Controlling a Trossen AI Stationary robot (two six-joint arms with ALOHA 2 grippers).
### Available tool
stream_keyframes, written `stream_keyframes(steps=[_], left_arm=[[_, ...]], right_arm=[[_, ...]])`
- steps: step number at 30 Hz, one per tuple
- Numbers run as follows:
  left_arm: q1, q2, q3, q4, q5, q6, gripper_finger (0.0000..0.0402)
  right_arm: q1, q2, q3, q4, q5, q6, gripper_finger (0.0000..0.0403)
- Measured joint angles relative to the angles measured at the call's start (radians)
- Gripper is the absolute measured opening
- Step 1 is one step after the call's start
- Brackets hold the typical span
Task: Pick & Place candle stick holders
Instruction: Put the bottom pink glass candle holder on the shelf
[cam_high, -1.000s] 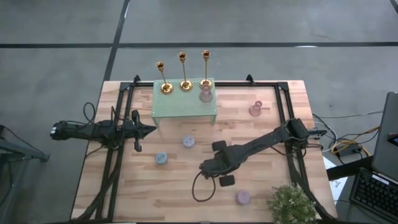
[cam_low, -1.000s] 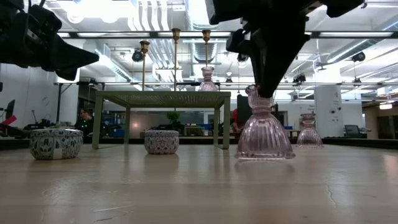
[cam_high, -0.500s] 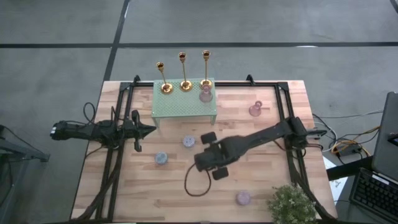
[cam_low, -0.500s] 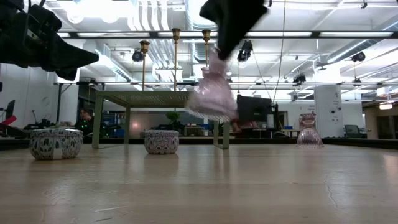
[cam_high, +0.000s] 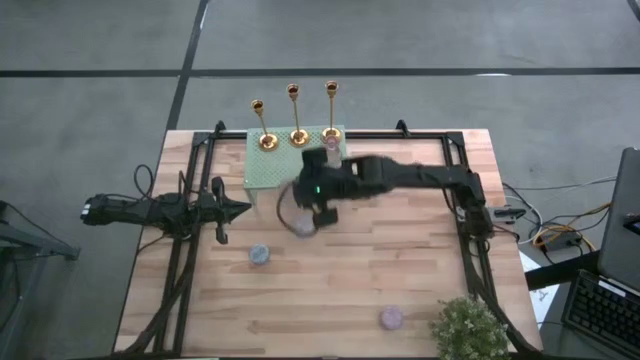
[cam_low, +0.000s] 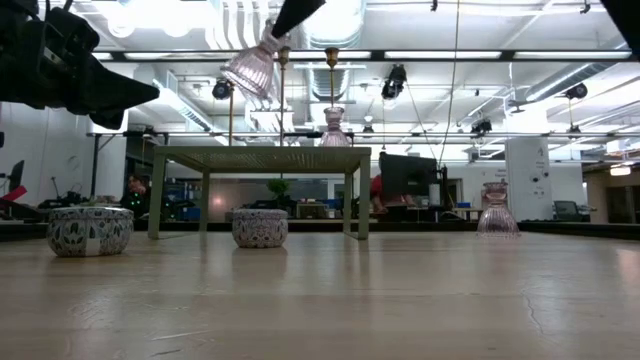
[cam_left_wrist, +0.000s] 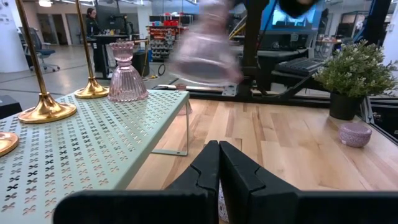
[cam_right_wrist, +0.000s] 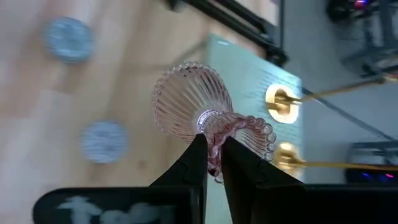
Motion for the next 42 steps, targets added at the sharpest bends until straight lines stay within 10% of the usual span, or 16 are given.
stream_keyframes(steps=[42], left_arm=[[-0.001,0.000,0.000,0.000,0.000,0.000,0.0012]], right_arm=[[-0.231,0.090,0.000,0.013,0.038,-0.065,0.0027]])
